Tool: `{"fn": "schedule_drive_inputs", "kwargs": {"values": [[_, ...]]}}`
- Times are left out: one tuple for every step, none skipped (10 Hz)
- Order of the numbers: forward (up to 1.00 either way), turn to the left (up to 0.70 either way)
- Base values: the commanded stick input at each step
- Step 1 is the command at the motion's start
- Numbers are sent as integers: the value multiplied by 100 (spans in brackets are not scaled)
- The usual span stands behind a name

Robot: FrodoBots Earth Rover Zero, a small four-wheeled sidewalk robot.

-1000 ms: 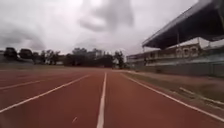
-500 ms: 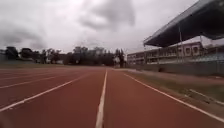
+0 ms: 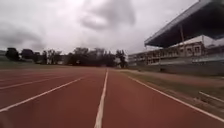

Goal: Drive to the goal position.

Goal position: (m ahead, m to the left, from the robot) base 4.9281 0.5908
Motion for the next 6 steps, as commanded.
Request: {"fn": "schedule_drive_inputs", "kwargs": {"values": [[70, 0], [70, 0], [70, 0], [70, 0], [70, 0], [70, 0]]}}
